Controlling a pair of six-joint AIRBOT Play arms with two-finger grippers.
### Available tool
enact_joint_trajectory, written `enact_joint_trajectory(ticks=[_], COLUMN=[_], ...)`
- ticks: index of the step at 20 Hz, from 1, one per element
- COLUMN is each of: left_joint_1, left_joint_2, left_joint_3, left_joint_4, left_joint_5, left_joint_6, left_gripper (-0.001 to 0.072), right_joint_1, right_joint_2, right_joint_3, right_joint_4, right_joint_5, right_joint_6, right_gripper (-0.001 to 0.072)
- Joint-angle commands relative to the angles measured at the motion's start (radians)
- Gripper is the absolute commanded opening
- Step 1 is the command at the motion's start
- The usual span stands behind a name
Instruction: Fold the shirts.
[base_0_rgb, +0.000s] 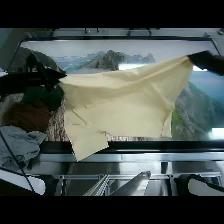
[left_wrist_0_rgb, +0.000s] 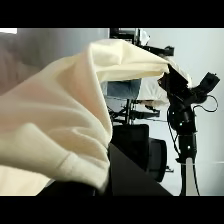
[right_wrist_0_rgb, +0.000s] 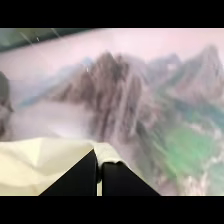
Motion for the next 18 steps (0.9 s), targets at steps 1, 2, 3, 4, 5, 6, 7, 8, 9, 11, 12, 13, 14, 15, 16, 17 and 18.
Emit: enact_joint_trajectory(ticks=[1,2,3,4,5,6,7,8,9,11,12,13,14,15,16,17,18], left_joint_1=[-0.015,-0.023,-0.025,-0.035,-0.042,-0.045,-0.045,-0.046,-0.043,-0.020,0.002,0.028,0.054,0.078,0.099,0.111,0.114], left_joint_2=[-0.202,-0.241,-0.279,-0.311,-0.341,-0.365,-0.381,-0.388,-0.387,-0.386,-0.383,-0.373,-0.348,-0.309,-0.256,-0.204,-0.142], left_joint_3=[0.069,0.110,0.159,0.210,0.264,0.317,0.366,0.411,0.451,0.562,0.628,0.670,0.678,0.651,0.589,0.520,0.429], left_joint_4=[0.021,0.014,0.002,0.004,0.005,0.005,0.005,0.005,0.005,0.005,0.006,0.006,0.008,0.016,0.056,0.146,0.272], left_joint_5=[0.098,0.105,0.108,0.108,0.107,0.107,0.113,0.128,0.137,0.096,0.049,0.006,-0.031,-0.073,-0.118,-0.158,-0.179], left_joint_6=[0.005,0.005,0.004,0.001,0.001,0.001,0.001,0.001,0.001,-0.021,-0.058,-0.094,-0.117,-0.122,-0.121,-0.122,-0.123], left_gripper=[0.0016,0.0016,0.0015,0.0015,0.0015,0.0014,0.0007,0.0010,0.0073,0.0491,0.0720,0.0713,0.0712,0.0712,0.0710,0.0692,0.0693], right_joint_1=[0.050,0.048,0.046,0.047,0.047,0.047,0.046,0.039,0.024,-0.032,-0.077,-0.124,-0.173,-0.210,-0.236,-0.246,-0.250], right_joint_2=[-0.227,-0.270,-0.309,-0.336,-0.348,-0.354,-0.355,-0.354,-0.353,-0.327,-0.300,-0.267,-0.234,-0.207,-0.180,-0.153,-0.121], right_joint_3=[-0.005,0.005,0.018,0.029,0.030,0.030,0.030,0.031,0.034,0.034,0.034,0.034,0.033,0.031,0.014,-0.022,-0.076], right_joint_4=[0.068,0.103,0.123,0.124,0.123,0.119,0.115,0.112,0.112,0.111,0.085,0.030,-0.058,-0.169,-0.301,-0.412,-0.513], right_joint_5=[-0.124,-0.124,-0.122,-0.120,-0.118,-0.118,-0.121,-0.123,-0.117,-0.037,0.052,0.141,0.224,0.298,0.372,0.413,0.437], right_joint_6=[-0.051,-0.071,-0.075,-0.075,-0.076,-0.076,-0.081,-0.091,-0.090,-0.090,-0.086,-0.035,0.045,0.124,0.217,0.289,0.346], right_gripper=[0.0027,0.0027,0.0027,0.0027,0.0027,0.0027,0.0027,0.0028,0.0065,0.0383,0.0384,0.0384,0.0384,0.0384,0.0384,0.0385,0.0385])
